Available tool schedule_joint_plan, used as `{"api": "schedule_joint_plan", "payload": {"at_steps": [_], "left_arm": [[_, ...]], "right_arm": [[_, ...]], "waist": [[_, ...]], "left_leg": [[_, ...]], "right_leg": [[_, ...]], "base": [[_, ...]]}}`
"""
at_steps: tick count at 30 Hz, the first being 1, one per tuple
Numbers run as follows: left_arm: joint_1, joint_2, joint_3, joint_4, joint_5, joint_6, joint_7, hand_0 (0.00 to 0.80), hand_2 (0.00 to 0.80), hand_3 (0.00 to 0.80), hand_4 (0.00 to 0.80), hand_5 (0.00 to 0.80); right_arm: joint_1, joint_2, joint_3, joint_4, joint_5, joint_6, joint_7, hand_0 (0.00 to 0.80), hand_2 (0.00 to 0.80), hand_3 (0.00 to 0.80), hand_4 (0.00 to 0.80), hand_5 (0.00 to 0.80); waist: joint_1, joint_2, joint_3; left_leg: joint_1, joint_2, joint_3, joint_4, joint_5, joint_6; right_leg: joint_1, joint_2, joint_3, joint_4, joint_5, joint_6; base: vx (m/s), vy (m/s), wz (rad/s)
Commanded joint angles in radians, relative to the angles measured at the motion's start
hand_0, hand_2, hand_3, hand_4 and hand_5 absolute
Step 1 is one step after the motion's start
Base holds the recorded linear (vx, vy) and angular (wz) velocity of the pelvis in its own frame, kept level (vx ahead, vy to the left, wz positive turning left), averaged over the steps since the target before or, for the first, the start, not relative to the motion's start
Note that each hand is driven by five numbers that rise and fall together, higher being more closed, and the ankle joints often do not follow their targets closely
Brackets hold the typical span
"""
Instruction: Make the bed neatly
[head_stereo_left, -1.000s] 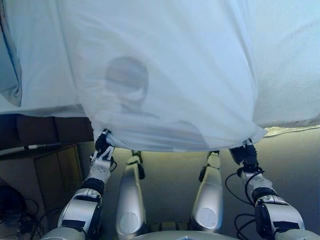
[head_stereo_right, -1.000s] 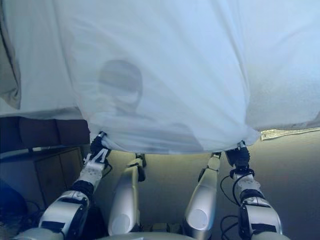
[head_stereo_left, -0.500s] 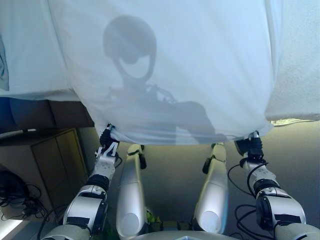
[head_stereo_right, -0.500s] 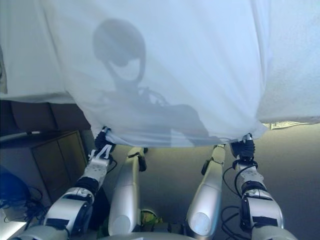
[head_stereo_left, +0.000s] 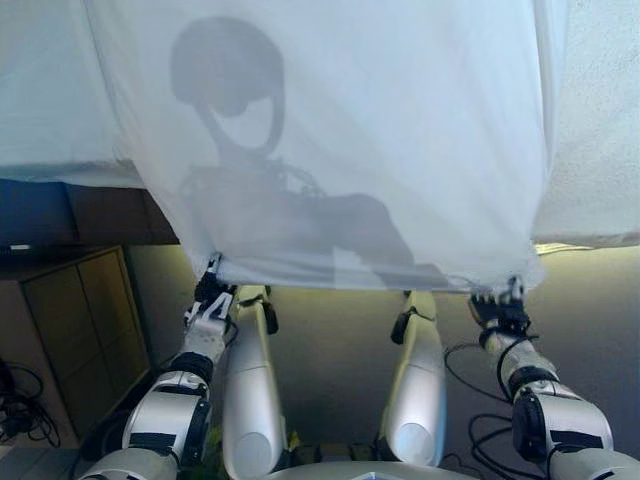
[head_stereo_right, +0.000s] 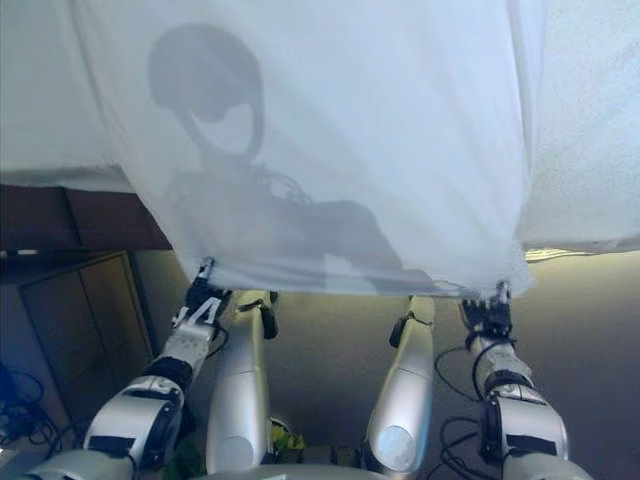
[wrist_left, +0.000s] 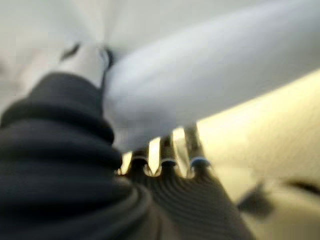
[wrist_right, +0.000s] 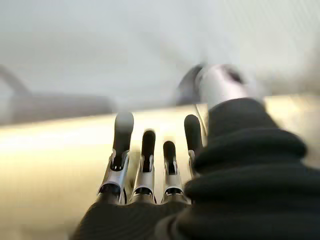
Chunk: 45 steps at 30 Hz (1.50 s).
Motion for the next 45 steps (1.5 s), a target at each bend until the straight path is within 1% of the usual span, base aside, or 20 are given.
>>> {"api": "schedule_joint_plan", "payload": {"at_steps": [1, 7, 9, 11, 12, 14, 15, 17, 19, 21, 24, 26, 27, 28, 30, 33, 36, 42, 44, 45], "left_arm": [[0.087, 0.053, 0.106, 0.100, -0.009, 0.012, 0.012, 0.000, 0.000, 0.000, 0.000, 0.000], [0.152, 0.060, 0.153, 0.094, 0.000, 0.005, 0.023, 0.000, 0.000, 0.000, 0.000, 0.000], [0.164, 0.069, 0.168, 0.085, -0.016, -0.008, 0.037, 0.000, 0.000, 0.000, 0.000, 0.000], [0.175, 0.075, 0.183, 0.068, -0.028, -0.015, 0.050, 0.000, 0.000, 0.000, 0.000, 0.000], [0.178, 0.079, 0.192, 0.059, -0.024, -0.018, 0.058, 0.000, 0.000, 0.000, 0.000, 0.000], [0.185, 0.090, 0.203, 0.060, -0.020, -0.015, 0.068, 0.000, 0.000, 0.000, 0.000, 0.000], [0.185, 0.094, 0.207, 0.061, -0.024, -0.011, 0.073, 0.000, 0.000, 0.000, 0.000, 0.000], [0.188, 0.106, 0.220, 0.081, -0.027, 0.013, 0.075, 0.000, 0.000, 0.000, 0.000, 0.000], [0.179, 0.112, 0.222, 0.111, 0.018, 0.039, 0.068, 0.000, 0.000, 0.000, 0.000, 0.000], [0.184, 0.097, 0.191, 0.144, 0.008, 0.025, 0.056, 0.000, 0.000, 0.000, 0.000, 0.000], [0.193, 0.087, 0.191, 0.106, -0.034, 0.015, 0.100, 0.000, 0.000, 0.000, 0.000, 0.000], [0.185, 0.108, 0.203, 0.087, -0.002, 0.006, 0.122, 0.000, 0.000, 0.000, 0.000, 0.000], [0.179, 0.116, 0.202, 0.089, 0.007, 0.006, 0.125, 0.000, 0.000, 0.000, 0.000, 0.000], [0.171, 0.136, 0.196, 0.101, 0.033, 0.004, 0.126, 0.000, 0.000, 0.000, 0.000, 0.000], [0.163, 0.163, 0.195, 0.122, 0.035, 0.021, 0.156, 0.000, 0.000, 0.000, 0.000, 0.000], [0.157, 0.210, 0.212, 0.157, 0.041, 0.051, 0.154, 0.000, 0.000, 0.000, 0.000, 0.000], [0.139, 0.237, 0.212, 0.181, 0.056, 0.085, 0.124, 0.000, 0.000, 0.000, 0.000, 0.000], [0.156, 0.226, 0.205, 0.192, 0.031, 0.116, 0.047, 0.000, 0.000, 0.000, 0.000, 0.000], [0.169, 0.215, 0.215, 0.161, -0.007, 0.127, -0.022, 0.000, 0.000, 0.000, 0.000, 0.000], [0.170, 0.207, 0.217, 0.123, -0.017, 0.134, -0.076, 0.000, 0.000, 0.000, 0.000, 0.000]], "right_arm": [[0.257, -0.112, -0.096, 0.057, 0.046, -0.040, -0.065, 0.000, 0.000, 0.000, 0.000, 0.000], [0.300, -0.137, -0.157, 0.086, 0.078, -0.046, -0.165, 0.000, 0.000, 0.000, 0.000, 0.000], [0.317, -0.154, -0.180, 0.106, 0.092, -0.035, -0.148, 0.000, 0.000, 0.000, 0.000, 0.000], [0.323, -0.165, -0.194, 0.108, 0.087, -0.040, -0.102, 0.000, 0.000, 0.000, 0.000, 0.000], [0.324, -0.169, -0.200, 0.103, 0.075, -0.041, -0.074, 0.000, 0.000, 0.000, 0.000, 0.000], [0.312, -0.171, -0.201, 0.087, 0.043, -0.070, -0.027, 0.000, 0.000, 0.000, 0.000, 0.000], [0.307, -0.170, -0.201, 0.082, 0.040, -0.078, -0.021, 0.000, 0.000, 0.000, 0.000, 0.000], [0.284, -0.175, -0.202, 0.062, 0.038, -0.096, -0.023, 0.000, 0.000, 0.000, 0.000, 0.000], [0.259, -0.189, -0.202, 0.051, -0.002, -0.126, -0.010, 0.000, 0.000, 0.000, 0.000, 0.000], [0.222, -0.189, -0.215, 0.020, -0.022, -0.156, -0.031, 0.000, 0.000, 0.000, 0.000, 0.000], [0.187, -0.195, -0.204, -0.058, -0.033, -0.211, -0.070, 0.000, 0.000, 0.000, 0.000, 0.000], [0.162, -0.223, -0.206, -0.095, -0.086, -0.235, -0.063, 0.000, 0.000, 0.000, 0.000, 0.000], [0.153, -0.231, -0.206, -0.093, -0.100, -0.243, -0.055, 0.000, 0.000, 0.000, 0.000, 0.000], [0.136, -0.244, -0.205, -0.084, -0.109, -0.252, -0.032, 0.000, 0.000, 0.000, 0.000, 0.000], [0.109, -0.264, -0.202, -0.073, -0.103, -0.261, 0.002, 0.000, 0.000, 0.000, 0.000, 0.000], [0.041, -0.282, -0.178, -0.072, -0.101, -0.303, 0.006, 0.000, 0.000, 0.000, 0.000, 0.000], [-0.014, -0.296, -0.152, -0.070, -0.110, -0.339, 0.028, 0.000, 0.000, 0.000, 0.000, 0.000], [-0.081, -0.282, -0.114, -0.090, -0.156, -0.396, 0.035, 0.000, 0.000, 0.000, 0.000, 0.000], [-0.097, -0.266, -0.096, -0.107, -0.169, -0.414, 0.023, 0.000, 0.000, 0.000, 0.000, 0.000], [-0.106, -0.255, -0.086, -0.117, -0.178, -0.424, 0.014, 0.000, 0.000, 0.000, 0.000, 0.000]], "waist": [[-0.007, 0.057, 0.038], [0.006, 0.071, 0.038], [0.008, 0.074, 0.038], [0.008, 0.081, 0.038], [0.008, 0.082, 0.038], [0.014, 0.083, 0.038], [0.014, 0.081, 0.038], [0.024, 0.076, 0.038], [0.031, 0.072, 0.038], [0.034, 0.072, 0.036], [0.039, 0.073, 0.035], [0.052, 0.075, 0.017], [0.055, 0.076, 0.014], [0.065, 0.081, 0.002], [0.080, 0.088, -0.012], [0.102, 0.097, -0.037], [0.116, 0.108, -0.060], [0.139, 0.116, -0.092], [0.147, 0.112, -0.101], [0.150, 0.112, -0.105]], "left_leg": [[0.017, -0.053, 0.033, -0.106, 0.131, 0.047], [0.090, -0.058, 0.035, -0.137, 0.131, 0.044], [0.111, -0.057, 0.038, -0.143, 0.130, 0.045], [0.139, -0.056, 0.042, -0.145, 0.119, 0.042], [0.141, -0.059, 0.044, -0.148, 0.127, 0.045], [0.165, -0.063, 0.040, -0.144, 0.118, 0.044], [0.168, -0.065, 0.039, -0.146, 0.120, 0.045], [0.193, -0.062, 0.033, -0.142, 0.103, 0.040], [0.209, -0.062, 0.032, -0.151, 0.115, 0.042], [0.233, -0.057, 0.032, -0.167, 0.117, 0.046], [0.265, -0.050, 0.030, -0.183, 0.121, 0.042], [0.290, -0.043, 0.030, -0.189, 0.114, 0.036], [0.290, -0.046, 0.028, -0.195, 0.125, 0.039], [0.301, -0.046, 0.026, -0.201, 0.116, 0.038], [0.313, -0.052, 0.019, -0.213, 0.126, 0.042], [0.343, -0.050, 0.008, -0.225, 0.114, 0.041], [0.370, -0.052, 0.004, -0.246, 0.114, 0.043], [0.411, -0.062, -0.008, -0.286, 0.121, 0.051], [0.422, -0.067, -0.016, -0.286, 0.118, 0.053], [0.431, -0.066, -0.017, -0.282, 0.109, 0.052]], "right_leg": [[0.002, 0.031, 0.016, 0.024, 0.036, -0.018], [0.082, 0.019, -0.005, 0.005, 0.029, -0.011], [0.103, 0.018, -0.011, 0.000, 0.029, -0.012], [0.133, 0.018, -0.017, -0.005, 0.020, -0.013], [0.137, 0.017, -0.019, -0.010, 0.029, -0.016], [0.168, 0.018, -0.025, -0.016, 0.028, -0.017], [0.175, 0.017, -0.028, -0.021, 0.032, -0.018], [0.209, 0.018, -0.038, -0.027, 0.022, -0.016], [0.231, 0.014, -0.047, -0.036, 0.030, -0.018], [0.259, 0.011, -0.058, -0.046, 0.025, -0.016], [0.299, 0.011, -0.074, -0.060, 0.026, -0.015], [0.330, 0.009, -0.091, -0.066, 0.018, -0.013], [0.333, 0.007, -0.095, -0.070, 0.028, -0.014], [0.347, 0.005, -0.106, -0.074, 0.021, -0.010], [0.360, -0.002, -0.120, -0.081, 0.029, -0.011], [0.391, -0.008, -0.141, -0.084, 0.017, -0.009], [0.412, -0.016, -0.154, -0.088, 0.013, -0.009], [0.443, -0.017, -0.174, -0.111, 0.021, -0.006], [0.449, -0.016, -0.176, -0.111, 0.023, -0.010], [0.454, -0.016, -0.176, -0.105, 0.018, -0.011]], "base": [[0.000, 0.000, 0.00], [0.008, -0.001, 0.02], [0.031, 0.005, 0.02], [0.037, 0.007, 0.03], [0.000, 0.000, 0.00], [-0.011, -0.059, 0.00], [-0.004, -0.091, 0.00], [0.012, -0.103, 0.01], [-0.005, -0.100, 0.04], [0.038, -0.092, 0.05], [0.042, -0.059, 0.07], [0.045, -0.078, 0.05], [0.031, -0.106, 0.06], [-0.003, -0.100, 0.08], [0.002, -0.095, 0.11], [0.036, -0.076, 0.13], [0.034, -0.047, 0.09], [0.023, -0.060, 0.13], [0.074, -0.063, 0.12], [0.089, -0.032, 0.08]]}}
